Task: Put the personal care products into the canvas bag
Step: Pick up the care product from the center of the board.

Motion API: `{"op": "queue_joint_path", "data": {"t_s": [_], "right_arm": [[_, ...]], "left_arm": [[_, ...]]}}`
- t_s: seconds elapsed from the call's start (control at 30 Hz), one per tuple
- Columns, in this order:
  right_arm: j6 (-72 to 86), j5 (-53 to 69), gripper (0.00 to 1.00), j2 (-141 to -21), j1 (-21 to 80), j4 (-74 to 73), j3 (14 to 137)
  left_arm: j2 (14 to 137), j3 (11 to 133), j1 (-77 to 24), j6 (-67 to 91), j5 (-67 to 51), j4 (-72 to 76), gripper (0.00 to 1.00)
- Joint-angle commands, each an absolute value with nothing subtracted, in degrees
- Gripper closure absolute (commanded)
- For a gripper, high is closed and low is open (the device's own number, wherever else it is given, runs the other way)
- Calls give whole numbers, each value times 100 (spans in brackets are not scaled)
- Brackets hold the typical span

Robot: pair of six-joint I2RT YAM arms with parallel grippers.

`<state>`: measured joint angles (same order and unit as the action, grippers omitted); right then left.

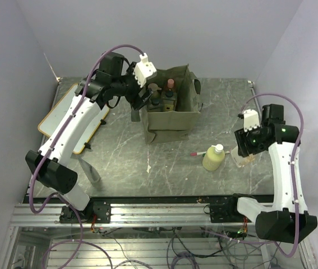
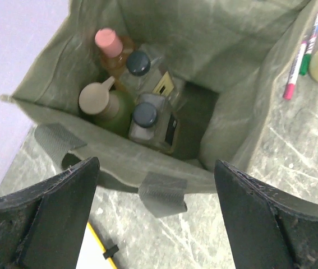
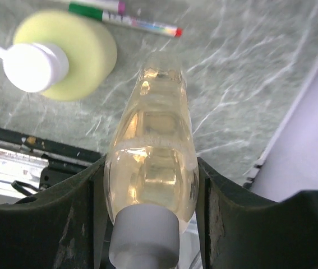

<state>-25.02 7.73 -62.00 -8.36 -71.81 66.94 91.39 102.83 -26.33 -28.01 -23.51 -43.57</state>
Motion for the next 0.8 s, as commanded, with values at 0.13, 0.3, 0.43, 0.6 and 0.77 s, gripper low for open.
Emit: {"op": "queue_joint_path", "data": {"t_s": [0.13, 0.3, 0.43, 0.6, 0.77], "right_arm": [[-2561, 778, 100, -6174, -888, -6587, 8515], [-2515, 1118, 100, -6671, -888, -6298, 9627], [-2386, 1569, 100, -7103, -881, -6086, 10420], [-2192, 2117, 100, -7668, -867, -5907, 11234], [-1982, 2313, 100, -8059, -653, -5650, 11702]], "left_arm": [[9340, 10665, -3067, -3076, -3049, -4597, 7], [9367, 10538, -3390, -3326, -2924, -4725, 6], [9456, 10447, -3533, -3401, -2878, -4692, 7], [9623, 10448, -3643, -3428, -2815, -4655, 7], [9729, 10429, -3682, -3375, -2788, -4605, 8]]}}
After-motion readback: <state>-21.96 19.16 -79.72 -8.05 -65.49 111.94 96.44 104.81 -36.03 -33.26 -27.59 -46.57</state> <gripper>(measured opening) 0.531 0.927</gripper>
